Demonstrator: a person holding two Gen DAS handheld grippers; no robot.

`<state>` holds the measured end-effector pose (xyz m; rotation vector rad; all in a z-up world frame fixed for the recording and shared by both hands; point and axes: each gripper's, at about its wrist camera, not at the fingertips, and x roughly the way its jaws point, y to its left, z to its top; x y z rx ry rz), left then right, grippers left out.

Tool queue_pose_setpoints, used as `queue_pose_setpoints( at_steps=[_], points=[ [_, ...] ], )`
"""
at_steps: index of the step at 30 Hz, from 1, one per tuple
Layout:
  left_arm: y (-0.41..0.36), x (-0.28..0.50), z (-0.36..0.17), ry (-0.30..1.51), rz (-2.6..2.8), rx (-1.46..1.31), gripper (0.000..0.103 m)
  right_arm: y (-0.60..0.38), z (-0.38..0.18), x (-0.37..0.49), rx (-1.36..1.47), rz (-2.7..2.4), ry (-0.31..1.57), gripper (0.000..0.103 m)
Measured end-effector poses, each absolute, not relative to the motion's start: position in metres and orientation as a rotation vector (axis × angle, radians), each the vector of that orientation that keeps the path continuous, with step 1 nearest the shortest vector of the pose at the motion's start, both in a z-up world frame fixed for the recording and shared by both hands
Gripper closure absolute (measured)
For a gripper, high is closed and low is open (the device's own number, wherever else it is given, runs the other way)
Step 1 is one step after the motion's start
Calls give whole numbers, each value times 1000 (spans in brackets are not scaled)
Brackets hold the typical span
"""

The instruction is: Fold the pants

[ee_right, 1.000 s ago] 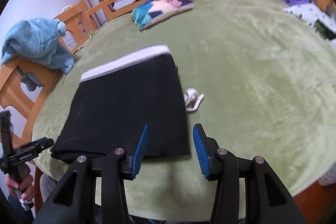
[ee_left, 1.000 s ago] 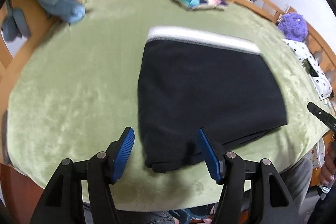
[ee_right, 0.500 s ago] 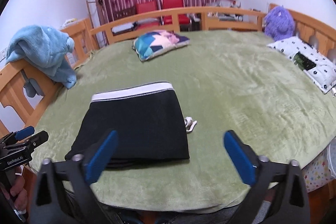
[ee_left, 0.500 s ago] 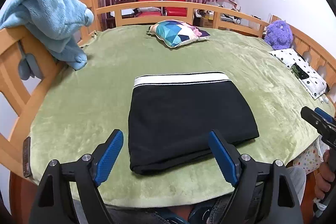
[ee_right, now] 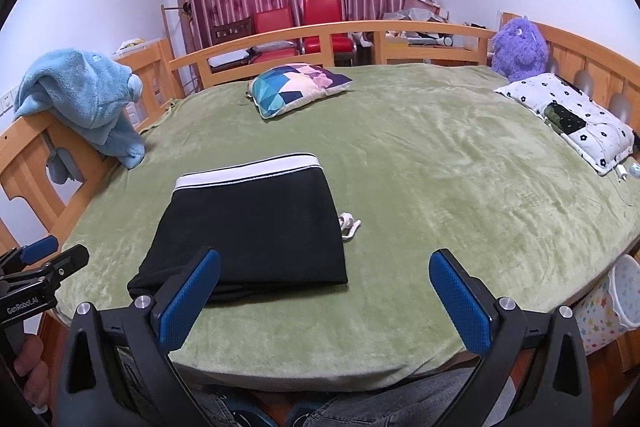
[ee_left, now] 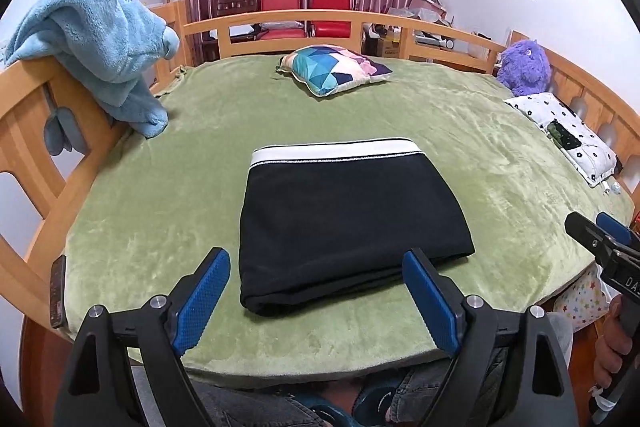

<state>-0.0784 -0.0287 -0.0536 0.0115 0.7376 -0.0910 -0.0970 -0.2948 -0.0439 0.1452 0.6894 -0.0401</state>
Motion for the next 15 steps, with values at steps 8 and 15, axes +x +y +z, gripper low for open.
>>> queue_pose_setpoints(
  at_steps=[8,15],
  points=[
    [-36,-89,-47,720,-95,7,15,-294,-40,-108,137,-48,678,1],
    [-38,-91,-47,724,-114,-12,15,-295,-38,-112,131,-55,677,1]
  ],
)
